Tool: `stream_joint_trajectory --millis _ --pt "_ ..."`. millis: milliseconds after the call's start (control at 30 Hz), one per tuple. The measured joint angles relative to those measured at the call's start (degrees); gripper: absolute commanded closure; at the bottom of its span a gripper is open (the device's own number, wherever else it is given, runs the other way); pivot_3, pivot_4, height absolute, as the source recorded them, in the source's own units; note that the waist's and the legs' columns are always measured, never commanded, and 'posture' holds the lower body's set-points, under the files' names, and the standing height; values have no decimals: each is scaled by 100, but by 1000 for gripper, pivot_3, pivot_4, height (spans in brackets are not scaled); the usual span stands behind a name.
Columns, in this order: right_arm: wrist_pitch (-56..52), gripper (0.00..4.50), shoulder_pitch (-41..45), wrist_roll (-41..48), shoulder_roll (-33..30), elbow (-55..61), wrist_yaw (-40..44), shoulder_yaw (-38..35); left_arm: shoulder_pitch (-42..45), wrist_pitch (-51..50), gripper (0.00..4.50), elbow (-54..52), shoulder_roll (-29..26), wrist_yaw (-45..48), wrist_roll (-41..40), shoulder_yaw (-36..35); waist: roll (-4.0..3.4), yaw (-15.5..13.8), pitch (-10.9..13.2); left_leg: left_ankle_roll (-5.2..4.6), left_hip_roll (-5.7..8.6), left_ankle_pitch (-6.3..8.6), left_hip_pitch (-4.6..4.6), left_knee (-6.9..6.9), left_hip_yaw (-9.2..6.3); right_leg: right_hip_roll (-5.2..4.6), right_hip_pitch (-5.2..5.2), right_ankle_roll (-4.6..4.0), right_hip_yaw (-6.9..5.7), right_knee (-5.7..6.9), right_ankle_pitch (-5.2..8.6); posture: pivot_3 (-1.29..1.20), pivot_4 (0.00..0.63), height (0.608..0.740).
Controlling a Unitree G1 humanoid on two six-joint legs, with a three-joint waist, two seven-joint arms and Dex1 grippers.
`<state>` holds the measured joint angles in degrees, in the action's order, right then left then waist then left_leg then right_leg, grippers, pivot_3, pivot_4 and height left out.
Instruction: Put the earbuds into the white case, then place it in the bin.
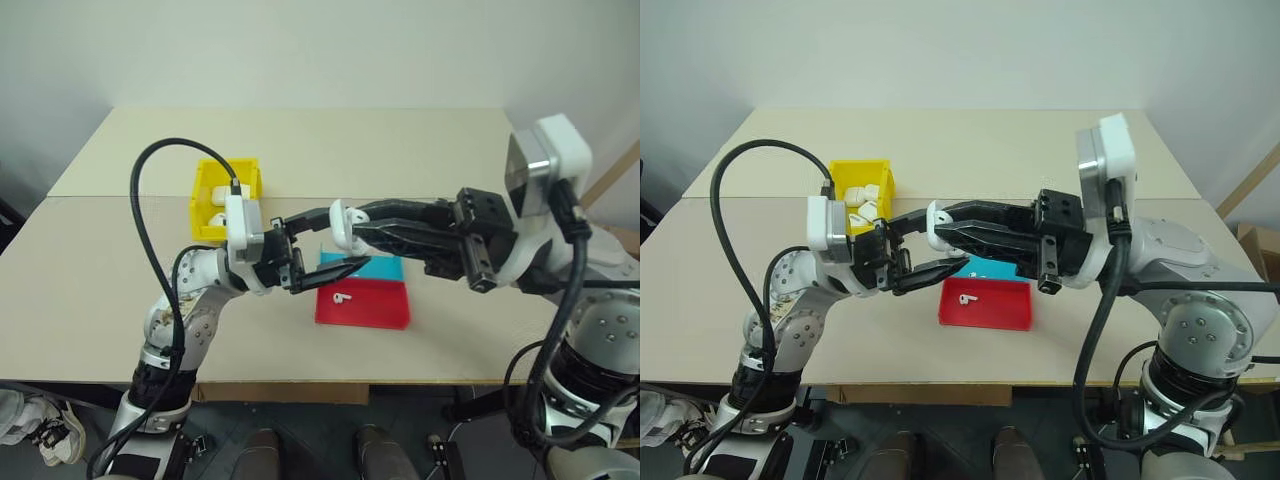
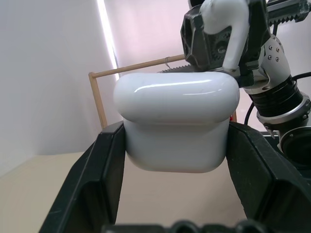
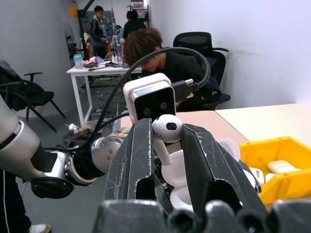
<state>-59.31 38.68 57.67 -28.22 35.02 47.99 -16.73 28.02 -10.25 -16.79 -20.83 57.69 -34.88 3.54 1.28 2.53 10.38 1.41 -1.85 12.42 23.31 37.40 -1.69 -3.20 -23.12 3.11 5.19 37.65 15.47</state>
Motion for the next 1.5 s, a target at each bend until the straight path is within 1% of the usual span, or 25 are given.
stream_joint_trajectory --millis 167,600,867,1433,1500 --pt "210 3691 -170 18 -182 -68 -64 150 -136 1 1726 -36 8 -9 -5 -4 1 -4 0 0 0 0 1 0 0 -1 0 0 0 -1 0 0 150 740" --pt "549 3691 -400 207 -601 -92 -108 424 -136 43 1726 -43 10 2 6 -5 2 -6 1 0 0 0 0 0 0 0 1 1 0 -2 0 0 150 740" --pt "903 3691 -550 125 -717 -149 -123 567 -136 54 1726 -27 9 14 109 -6 3 -8 1 0 0 0 2 0 0 0 1 1 0 -4 1 0 150 740" --pt "1294 3691 -656 -29 -875 -285 -74 801 -136 167 1726 -25 20 43 160 5 3 -10 2 0 0 0 1 0 0 0 2 1 0 -5 1 0 150 740" --pt "1324 3092 -680 -16 -876 -276 -57 802 -137 173 1726 -25 20 46 162 5 3 -10 2 0 0 0 2 0 0 0 1 1 0 -5 1 0 150 740"
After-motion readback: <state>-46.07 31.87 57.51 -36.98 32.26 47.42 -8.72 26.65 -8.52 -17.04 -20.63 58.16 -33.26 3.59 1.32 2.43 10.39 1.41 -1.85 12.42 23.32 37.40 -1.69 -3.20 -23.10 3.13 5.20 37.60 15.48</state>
